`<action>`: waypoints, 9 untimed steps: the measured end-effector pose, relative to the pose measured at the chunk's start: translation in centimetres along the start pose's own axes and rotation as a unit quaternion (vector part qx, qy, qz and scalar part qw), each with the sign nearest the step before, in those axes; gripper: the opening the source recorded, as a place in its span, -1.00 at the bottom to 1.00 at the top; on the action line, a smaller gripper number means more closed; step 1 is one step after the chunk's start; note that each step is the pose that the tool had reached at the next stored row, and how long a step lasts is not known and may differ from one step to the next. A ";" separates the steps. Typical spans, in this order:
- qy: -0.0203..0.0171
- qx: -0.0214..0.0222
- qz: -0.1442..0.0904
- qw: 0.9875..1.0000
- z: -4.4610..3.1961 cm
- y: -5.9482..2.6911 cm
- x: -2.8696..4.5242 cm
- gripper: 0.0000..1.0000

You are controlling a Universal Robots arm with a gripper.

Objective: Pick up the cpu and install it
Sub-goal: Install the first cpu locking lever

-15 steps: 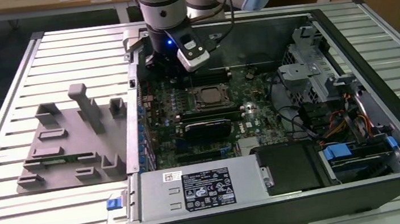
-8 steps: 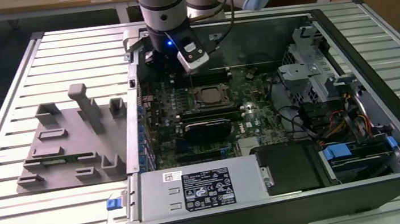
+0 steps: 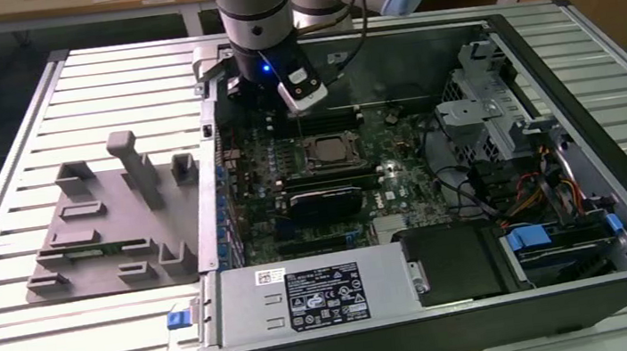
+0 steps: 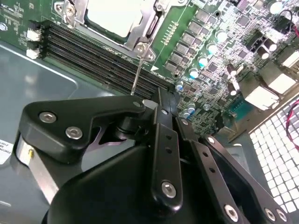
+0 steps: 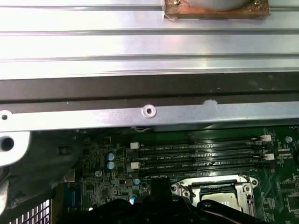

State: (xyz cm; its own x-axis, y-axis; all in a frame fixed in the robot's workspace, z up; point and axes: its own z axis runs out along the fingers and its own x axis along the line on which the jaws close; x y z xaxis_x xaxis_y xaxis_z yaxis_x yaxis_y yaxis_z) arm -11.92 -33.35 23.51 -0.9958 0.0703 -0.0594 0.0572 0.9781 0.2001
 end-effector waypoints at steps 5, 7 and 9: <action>0.000 0.000 0.000 1.000 0.06 0.05 -0.84 -0.79; 0.000 0.000 0.000 1.000 0.09 0.07 -1.28 -0.79; 0.000 0.000 0.000 1.000 0.12 0.10 -1.70 -0.79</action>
State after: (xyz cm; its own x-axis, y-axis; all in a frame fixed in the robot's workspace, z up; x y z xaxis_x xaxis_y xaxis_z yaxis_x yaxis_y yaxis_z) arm -10.22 -33.34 23.52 -0.9957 0.0705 -0.0594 0.0573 0.9781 0.2000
